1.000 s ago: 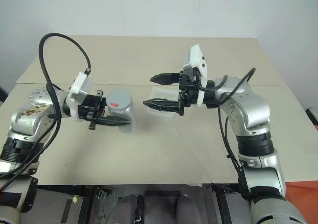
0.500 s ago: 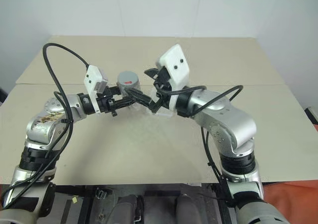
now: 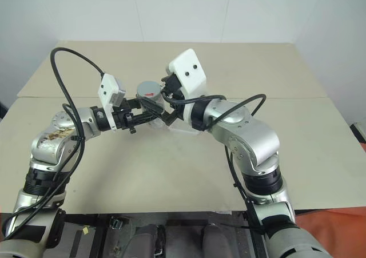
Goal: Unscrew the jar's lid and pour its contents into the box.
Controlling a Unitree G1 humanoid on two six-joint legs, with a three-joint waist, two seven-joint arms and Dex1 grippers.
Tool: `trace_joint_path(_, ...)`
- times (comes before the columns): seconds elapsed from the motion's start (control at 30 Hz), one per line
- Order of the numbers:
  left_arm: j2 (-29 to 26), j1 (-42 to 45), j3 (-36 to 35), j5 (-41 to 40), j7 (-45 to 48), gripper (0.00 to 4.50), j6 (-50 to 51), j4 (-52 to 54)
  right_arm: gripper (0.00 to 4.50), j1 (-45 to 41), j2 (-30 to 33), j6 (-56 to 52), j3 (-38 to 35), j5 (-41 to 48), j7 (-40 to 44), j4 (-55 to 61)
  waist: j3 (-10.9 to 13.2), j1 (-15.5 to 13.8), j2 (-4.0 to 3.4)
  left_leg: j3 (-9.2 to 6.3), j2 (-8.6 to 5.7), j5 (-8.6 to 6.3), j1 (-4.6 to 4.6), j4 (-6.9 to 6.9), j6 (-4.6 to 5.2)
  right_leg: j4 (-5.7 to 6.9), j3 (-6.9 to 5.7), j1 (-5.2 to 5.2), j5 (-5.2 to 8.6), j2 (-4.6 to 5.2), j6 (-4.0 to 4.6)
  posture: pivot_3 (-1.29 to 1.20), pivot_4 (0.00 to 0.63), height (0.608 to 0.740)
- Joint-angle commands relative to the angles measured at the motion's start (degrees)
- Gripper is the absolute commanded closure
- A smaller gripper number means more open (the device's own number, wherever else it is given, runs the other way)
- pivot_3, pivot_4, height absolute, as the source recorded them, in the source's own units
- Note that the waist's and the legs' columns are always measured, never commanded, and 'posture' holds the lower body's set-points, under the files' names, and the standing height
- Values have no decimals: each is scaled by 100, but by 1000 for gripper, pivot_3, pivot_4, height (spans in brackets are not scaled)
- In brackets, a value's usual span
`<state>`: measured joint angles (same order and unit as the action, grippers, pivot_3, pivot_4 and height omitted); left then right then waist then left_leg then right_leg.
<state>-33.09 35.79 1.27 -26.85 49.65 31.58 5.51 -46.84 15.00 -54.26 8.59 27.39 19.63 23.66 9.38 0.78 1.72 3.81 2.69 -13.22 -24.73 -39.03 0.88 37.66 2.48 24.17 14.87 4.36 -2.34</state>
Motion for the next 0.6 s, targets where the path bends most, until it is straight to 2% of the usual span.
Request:
trace_joint_path(0.03,-6,134,-47,-59,86,2541,-9,170,29,-204,-94,204,-16,-179,-84,-76,0,1,0,1,0,0,0,0,0,0,0,0,0,0,0,0,150,740)
trace_joint_path(0.23,-101,64,-119,-133,211,2541,1,244,29,-195,-114,249,-71,-315,-39,-193,0,4,0,1,0,0,0,1,0,0,0,0,0,0,0,0,150,740)
trace_joint_path(0.6,-498,3,-253,-160,749,2541,-112,74,29,23,221,179,-202,-261,184,65,0,5,0,4,1,0,0,2,0,-2,-1,0,0,0,0,0,150,740)
